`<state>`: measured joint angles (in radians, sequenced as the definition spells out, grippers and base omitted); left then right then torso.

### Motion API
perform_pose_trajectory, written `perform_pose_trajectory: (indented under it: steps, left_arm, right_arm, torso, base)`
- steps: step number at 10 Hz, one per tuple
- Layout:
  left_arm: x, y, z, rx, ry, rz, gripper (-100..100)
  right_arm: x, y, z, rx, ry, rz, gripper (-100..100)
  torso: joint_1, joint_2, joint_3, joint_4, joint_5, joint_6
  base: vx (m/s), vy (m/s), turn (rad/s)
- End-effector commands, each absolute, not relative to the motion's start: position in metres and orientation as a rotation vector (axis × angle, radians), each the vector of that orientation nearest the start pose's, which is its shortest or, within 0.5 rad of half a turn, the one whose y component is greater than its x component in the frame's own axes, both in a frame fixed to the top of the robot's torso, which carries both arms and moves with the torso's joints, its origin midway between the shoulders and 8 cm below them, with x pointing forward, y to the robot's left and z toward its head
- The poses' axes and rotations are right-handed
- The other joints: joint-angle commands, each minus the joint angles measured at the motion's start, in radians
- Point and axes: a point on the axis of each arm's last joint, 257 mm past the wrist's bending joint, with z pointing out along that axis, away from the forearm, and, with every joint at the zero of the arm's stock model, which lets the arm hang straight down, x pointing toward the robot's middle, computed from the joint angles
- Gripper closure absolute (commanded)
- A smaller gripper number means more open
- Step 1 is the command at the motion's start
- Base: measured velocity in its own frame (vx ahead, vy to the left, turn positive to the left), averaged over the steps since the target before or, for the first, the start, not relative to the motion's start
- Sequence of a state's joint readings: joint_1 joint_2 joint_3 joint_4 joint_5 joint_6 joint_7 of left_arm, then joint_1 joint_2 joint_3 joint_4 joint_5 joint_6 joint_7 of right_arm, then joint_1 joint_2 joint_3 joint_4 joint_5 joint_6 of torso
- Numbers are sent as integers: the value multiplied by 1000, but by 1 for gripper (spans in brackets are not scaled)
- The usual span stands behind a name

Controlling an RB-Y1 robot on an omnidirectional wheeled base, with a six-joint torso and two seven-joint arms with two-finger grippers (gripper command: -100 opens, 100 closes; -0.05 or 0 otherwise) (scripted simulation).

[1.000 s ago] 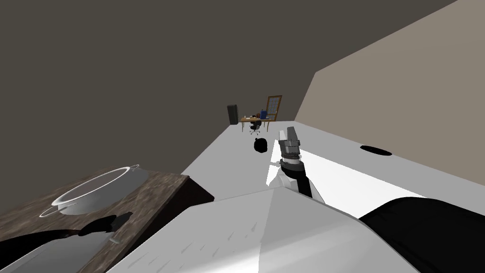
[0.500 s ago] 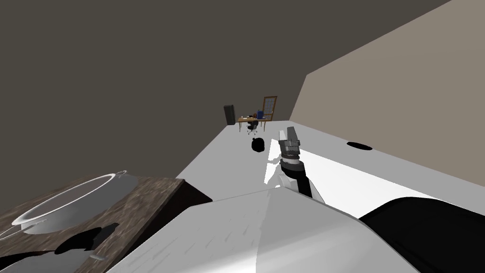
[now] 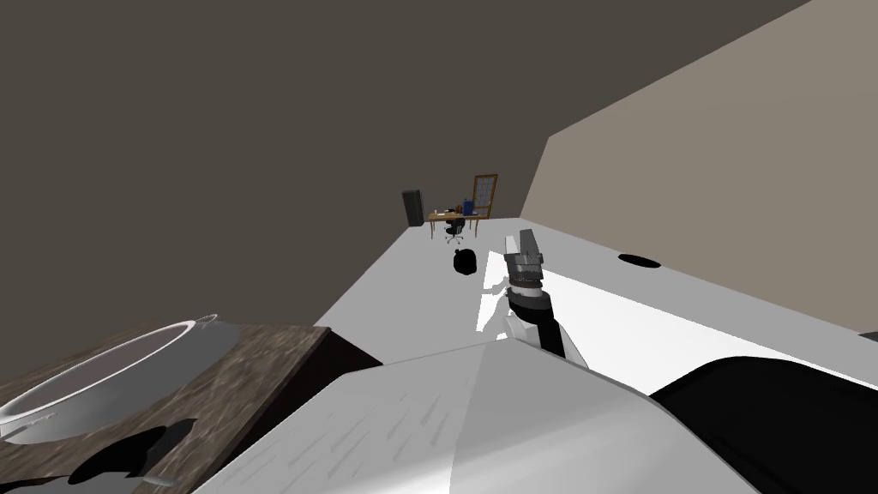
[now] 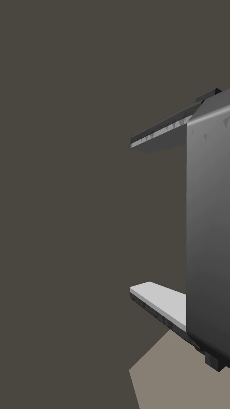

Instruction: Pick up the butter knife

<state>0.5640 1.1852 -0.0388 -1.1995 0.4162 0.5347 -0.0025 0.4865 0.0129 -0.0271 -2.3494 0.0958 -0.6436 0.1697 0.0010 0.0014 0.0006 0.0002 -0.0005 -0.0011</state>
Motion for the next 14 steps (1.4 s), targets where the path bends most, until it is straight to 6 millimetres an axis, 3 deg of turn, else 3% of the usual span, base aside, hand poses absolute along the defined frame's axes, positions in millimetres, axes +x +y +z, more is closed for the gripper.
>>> perform_pose_trajectory:
  steps: [1, 4, 5, 6, 10, 14]
  left_arm:
    - [115, 793, -351, -1542, 1904, 609, 100]
    - [110, 795, -352, -1549, 1905, 623, 100]
    - [110, 795, -352, -1548, 1905, 622, 0]
    - [127, 788, -353, -1528, 1914, 602, 100]
    - [164, 769, -352, -1489, 1935, 565, 100]
    - [187, 758, -349, -1440, 1968, 555, 100]
  right_arm:
    - [303, -263, 81, 368, 531, 1102, 0]
    - [303, -263, 81, 368, 531, 1102, 0]
    - [303, -263, 81, 368, 531, 1102, 0]
    - [303, -263, 81, 368, 531, 1102, 0]
    - [303, -263, 81, 368, 531, 1102, 0]
    - [303, -263, 81, 368, 531, 1102, 0]
  torso:
    - [0, 0, 0, 0, 0, 0]
    - [1, 2, 2, 2, 1, 3]
    - [1, 2, 2, 2, 1, 2]
    - [2, 2, 2, 2, 1, 2]
    - [2, 1, 1, 2, 2, 1]
    - [2, 1, 1, 1, 2, 0]
  base:
    - [-3, 1, 25]
    - [0, 0, 0]
    - [0, 0, 0]
    - [4, 6, 98]
    - [10, 8, 142]
    - [7, 4, 85]
